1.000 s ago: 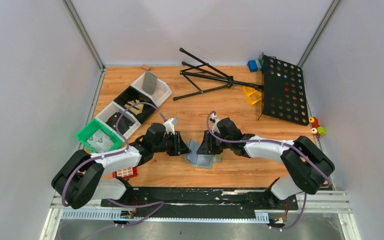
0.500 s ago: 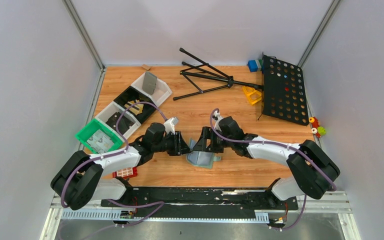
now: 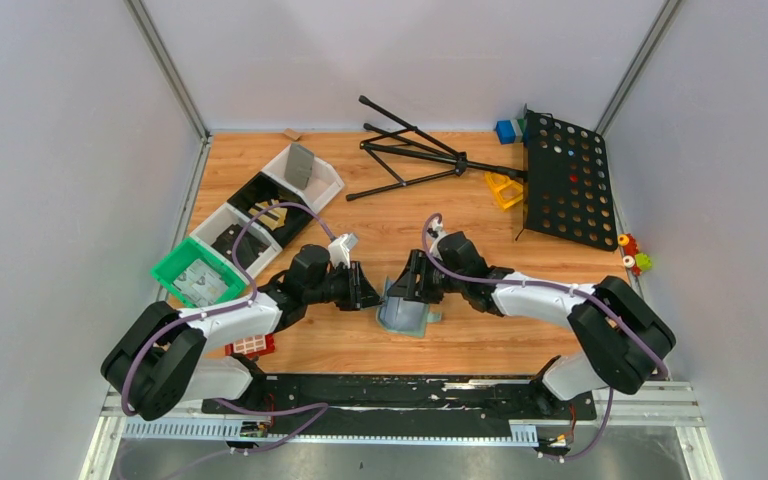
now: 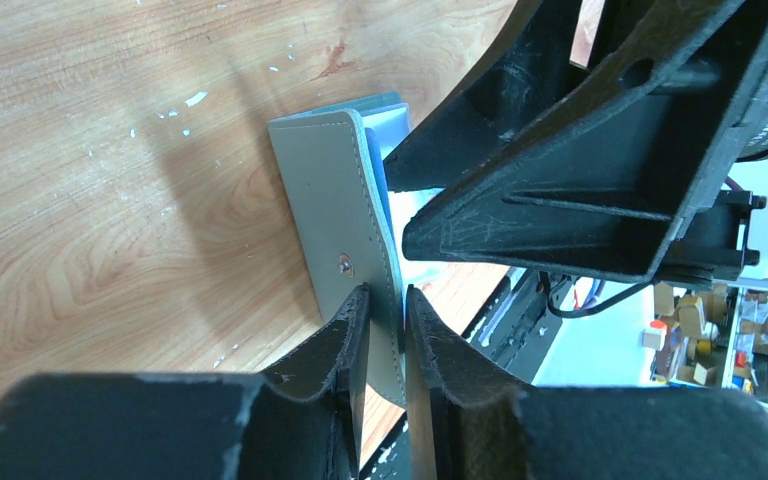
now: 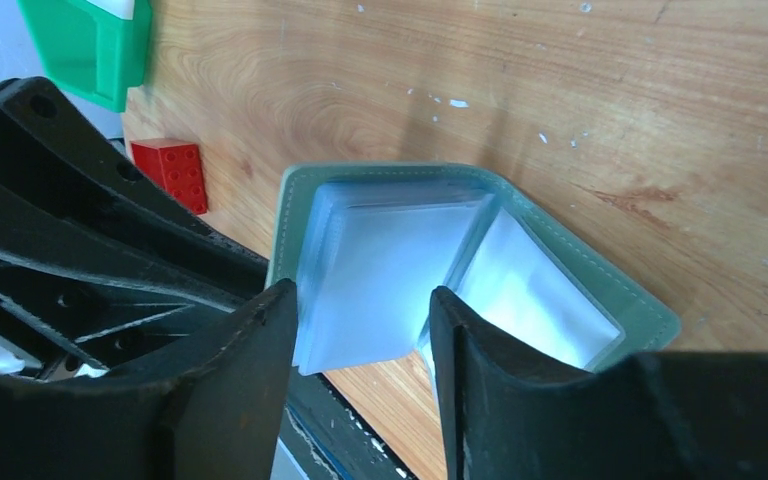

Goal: Take the credit cards out of the card holder
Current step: Remove the credit card from the card holder.

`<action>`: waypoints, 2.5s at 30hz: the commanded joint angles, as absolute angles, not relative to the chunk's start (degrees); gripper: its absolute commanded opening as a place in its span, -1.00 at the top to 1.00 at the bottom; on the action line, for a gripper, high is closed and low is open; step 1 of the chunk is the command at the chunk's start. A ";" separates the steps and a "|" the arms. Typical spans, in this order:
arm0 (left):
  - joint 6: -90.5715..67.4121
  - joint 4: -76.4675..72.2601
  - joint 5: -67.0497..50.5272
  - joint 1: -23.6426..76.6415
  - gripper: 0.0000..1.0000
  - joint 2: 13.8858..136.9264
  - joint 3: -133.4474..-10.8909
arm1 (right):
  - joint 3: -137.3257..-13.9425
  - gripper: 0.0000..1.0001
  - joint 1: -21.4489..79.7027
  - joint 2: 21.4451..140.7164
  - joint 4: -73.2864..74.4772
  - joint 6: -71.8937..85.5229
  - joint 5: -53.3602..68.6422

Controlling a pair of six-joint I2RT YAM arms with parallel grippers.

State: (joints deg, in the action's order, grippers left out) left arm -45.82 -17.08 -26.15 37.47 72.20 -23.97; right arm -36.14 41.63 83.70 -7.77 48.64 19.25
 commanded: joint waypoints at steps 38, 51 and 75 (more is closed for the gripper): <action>-44.30 -16.00 -25.88 37.75 0.53 70.06 -25.49 | -40.96 -0.19 41.67 78.86 -1.88 42.88 18.02; -44.12 -16.26 -25.94 37.75 0.53 70.09 -25.75 | -40.55 -0.16 42.45 84.44 -3.85 42.76 17.46; -43.86 -15.73 -26.28 37.79 0.54 70.02 -26.28 | -38.75 -0.36 42.62 82.27 -6.10 41.99 17.45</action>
State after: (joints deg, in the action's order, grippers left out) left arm -44.82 -14.76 -25.85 37.47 71.20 -24.03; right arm -38.57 42.24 83.26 -2.39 42.11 16.43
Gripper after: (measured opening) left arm 0.235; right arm 0.680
